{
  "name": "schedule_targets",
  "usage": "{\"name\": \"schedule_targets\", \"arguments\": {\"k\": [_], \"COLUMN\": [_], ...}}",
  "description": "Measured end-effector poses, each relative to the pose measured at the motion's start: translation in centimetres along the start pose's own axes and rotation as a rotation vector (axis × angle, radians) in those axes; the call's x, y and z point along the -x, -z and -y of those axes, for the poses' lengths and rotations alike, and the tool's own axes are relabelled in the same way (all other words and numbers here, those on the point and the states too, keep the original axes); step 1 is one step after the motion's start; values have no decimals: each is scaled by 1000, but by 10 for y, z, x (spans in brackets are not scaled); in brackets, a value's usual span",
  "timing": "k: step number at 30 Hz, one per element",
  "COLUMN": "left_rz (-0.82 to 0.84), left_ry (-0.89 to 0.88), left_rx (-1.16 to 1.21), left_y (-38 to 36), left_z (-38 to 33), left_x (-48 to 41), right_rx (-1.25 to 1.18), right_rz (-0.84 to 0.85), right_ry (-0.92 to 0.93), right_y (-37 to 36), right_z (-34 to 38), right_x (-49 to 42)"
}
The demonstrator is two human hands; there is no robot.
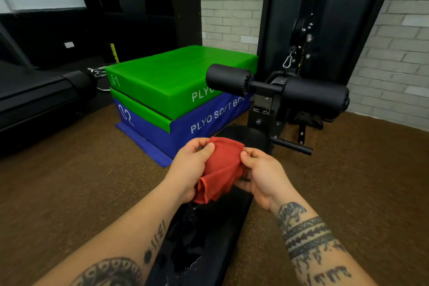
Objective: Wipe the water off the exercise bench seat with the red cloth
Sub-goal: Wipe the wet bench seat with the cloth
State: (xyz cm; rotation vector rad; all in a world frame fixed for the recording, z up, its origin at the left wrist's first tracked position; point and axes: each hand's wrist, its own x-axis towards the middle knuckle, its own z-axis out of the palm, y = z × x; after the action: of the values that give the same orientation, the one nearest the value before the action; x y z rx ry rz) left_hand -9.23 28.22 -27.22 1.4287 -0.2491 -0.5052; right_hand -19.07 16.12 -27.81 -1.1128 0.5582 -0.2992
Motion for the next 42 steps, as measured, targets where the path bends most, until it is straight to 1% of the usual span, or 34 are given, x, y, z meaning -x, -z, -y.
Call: {"name": "schedule_targets", "arguments": {"k": [3,5,6,9,10,12,14,16,18,19,21,23,25,26,27,28,30,31,32,33,36,38,40,42], "left_rz": [-73,-65,-48,27,24,-49,-164,-228,-172,-118,-5,116,212,219,181,104,-58,-104,-118,-101,39,149,198,244], "left_ry": [-100,-115,-92,48,78,90,64,55,101,140,216,268,265,233,179,111,-36,-65,-59,-16,204,303,314,272], "left_rx": [-148,-200,-176,-57,-57,-88,-102,-86,3,52,155,196,60,-37,-145,-281,-618,-777,-902,-1003,-1244,-1327,-1347,-1417], "left_y": [2,2,2,7,8,9,5,-1,-10,-15,-22,-25,-25,-24,-21,-15,2,12,23,32,48,49,48,43], "left_z": [-4,-5,-5,-7,-7,-4,-1,1,-2,-4,-11,-16,-20,-20,-18,-14,2,9,18,25,48,58,60,54], "left_x": [-1,1,2,5,4,-1,-6,-9,-10,-11,-12,-15,-19,-21,-24,-30,-45,-50,-55,-60,-74,-83,-92,-92], "right_rx": [-57,-20,5,113,123,172,307,543,767,819,774,712,644,620,620,643,728,757,788,830,1012,1163,1302,1326], "right_rz": [84,111,71,-145,-206,-289,-306,-218,-101,-61,-46,-111,-219,-281,-347,-411,-508,-542,-570,-589,-561,-517,-542,-587], "right_ry": [-16,14,45,143,173,257,379,473,482,460,437,495,537,531,505,476,423,404,396,398,391,381,423,421], "right_y": [-15,-27,-32,-39,-39,-39,-37,-35,-32,-30,-24,-14,0,7,14,24,44,53,61,67,74,71,67,66], "right_z": [-4,-15,-21,-32,-32,-32,-28,-26,-30,-31,-29,-21,-13,-9,-6,-4,-3,-1,-3,-6,-28,-47,-58,-58], "right_x": [3,0,-3,-12,-13,-16,-13,-11,-14,-15,-20,-24,-31,-35,-38,-43,-50,-52,-57,-62,-83,-93,-104,-118]}}
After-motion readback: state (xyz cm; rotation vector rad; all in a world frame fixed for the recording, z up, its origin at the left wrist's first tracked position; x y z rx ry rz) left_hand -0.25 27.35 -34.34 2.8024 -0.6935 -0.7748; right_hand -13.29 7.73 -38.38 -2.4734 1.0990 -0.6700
